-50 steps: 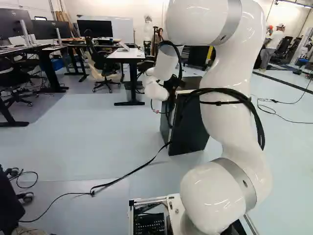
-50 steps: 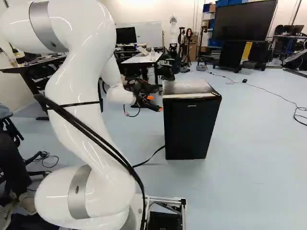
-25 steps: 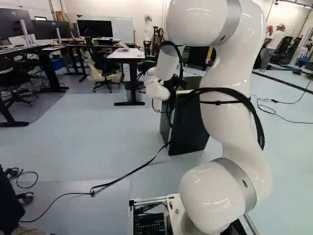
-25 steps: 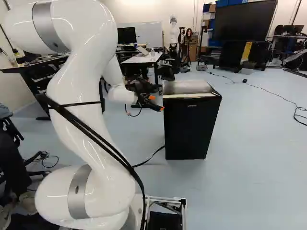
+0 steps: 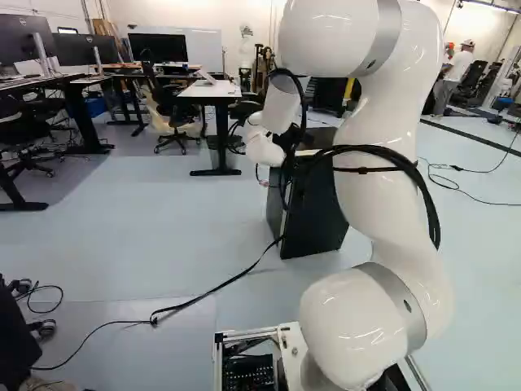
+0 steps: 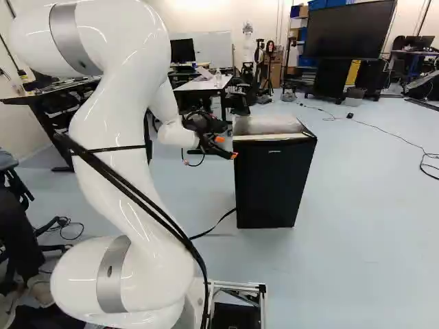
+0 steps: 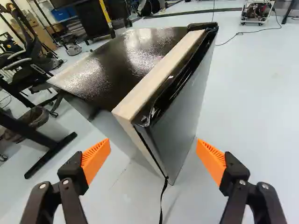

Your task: Open the fridge door

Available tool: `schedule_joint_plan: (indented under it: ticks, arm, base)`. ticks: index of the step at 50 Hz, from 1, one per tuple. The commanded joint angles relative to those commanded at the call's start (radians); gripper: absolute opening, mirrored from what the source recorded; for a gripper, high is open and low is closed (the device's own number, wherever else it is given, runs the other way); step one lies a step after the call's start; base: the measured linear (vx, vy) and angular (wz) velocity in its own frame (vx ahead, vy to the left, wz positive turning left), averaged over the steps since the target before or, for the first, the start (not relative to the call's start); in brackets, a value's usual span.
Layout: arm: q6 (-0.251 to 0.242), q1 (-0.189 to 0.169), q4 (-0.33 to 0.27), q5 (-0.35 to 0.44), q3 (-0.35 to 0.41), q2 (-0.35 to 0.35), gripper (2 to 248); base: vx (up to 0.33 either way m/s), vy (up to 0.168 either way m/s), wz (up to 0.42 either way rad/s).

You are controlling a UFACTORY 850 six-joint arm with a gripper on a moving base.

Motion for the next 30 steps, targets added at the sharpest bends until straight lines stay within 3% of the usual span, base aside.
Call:
schedule_joint_plan:
  ticks: [30]
  arm:
    - [0.0,-0.026,0.0,0.0,-0.015,-0.011,247]
  base:
    - [0.0,0.0,0.0]
